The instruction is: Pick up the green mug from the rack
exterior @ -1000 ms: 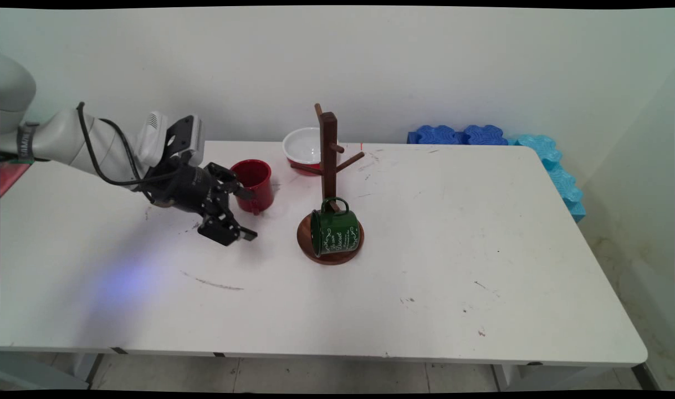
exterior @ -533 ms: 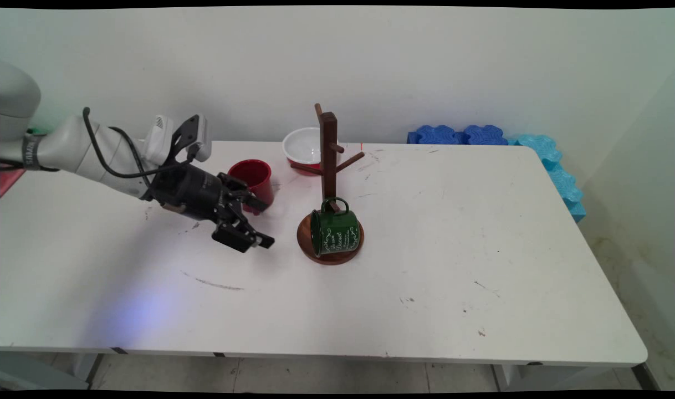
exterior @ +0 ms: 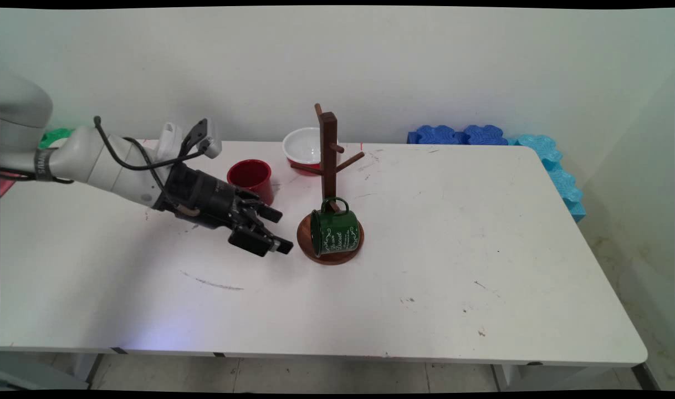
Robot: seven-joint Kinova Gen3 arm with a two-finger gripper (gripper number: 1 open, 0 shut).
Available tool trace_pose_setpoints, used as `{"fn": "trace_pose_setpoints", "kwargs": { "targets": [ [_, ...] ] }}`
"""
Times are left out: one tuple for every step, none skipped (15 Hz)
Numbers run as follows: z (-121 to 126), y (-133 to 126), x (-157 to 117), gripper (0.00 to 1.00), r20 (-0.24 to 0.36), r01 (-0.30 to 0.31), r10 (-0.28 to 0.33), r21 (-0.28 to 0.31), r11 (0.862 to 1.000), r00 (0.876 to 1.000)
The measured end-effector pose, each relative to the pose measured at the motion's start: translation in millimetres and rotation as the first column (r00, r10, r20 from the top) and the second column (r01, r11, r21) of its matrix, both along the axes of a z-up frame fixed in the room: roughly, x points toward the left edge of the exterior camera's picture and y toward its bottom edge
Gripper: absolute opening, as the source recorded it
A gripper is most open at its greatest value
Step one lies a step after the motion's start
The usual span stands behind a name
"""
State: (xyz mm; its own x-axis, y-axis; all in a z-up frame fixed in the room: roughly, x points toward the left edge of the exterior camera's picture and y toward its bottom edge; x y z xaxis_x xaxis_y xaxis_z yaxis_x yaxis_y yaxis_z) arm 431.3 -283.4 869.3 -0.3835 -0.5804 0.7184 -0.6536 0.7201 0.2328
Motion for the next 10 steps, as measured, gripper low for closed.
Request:
{"fn": "trace_pose_setpoints", "kwargs": {
  "targets": [
    [-1.4,-0.2,-2.4,1.0,-0.018,-0.011,0.011,0.013,1.0,1.0],
    [-2.9,-0.7,-4.5,1.0,-0.034,-0.022,0.023,0.024,0.999,0.999],
    [-4.2,-1.3,-6.1,1.0,-0.047,-0.032,0.034,0.034,0.999,0.998],
    [-5.8,-2.3,-7.9,1.0,-0.06,-0.043,0.046,0.044,0.998,0.997],
    [-7.4,-3.5,-9.7,1.0,-0.073,-0.054,0.058,0.055,0.997,0.996],
    [-9.0,-4.6,-11.5,1.0,-0.084,-0.064,0.07,0.065,0.996,0.994],
    [-10.5,-5.5,-13.1,1.0,-0.092,-0.073,0.08,0.073,0.995,0.993],
    [-12.3,-6.4,-14.9,1.0,-0.101,-0.083,0.091,0.084,0.993,0.991],
    [-13.9,-7.1,-16.3,1.0,-0.107,-0.091,0.1,0.093,0.992,0.989],
    [-15.7,-7.7,-18.2,1.0,-0.114,-0.098,0.11,0.104,0.99,0.987]
  ]
}}
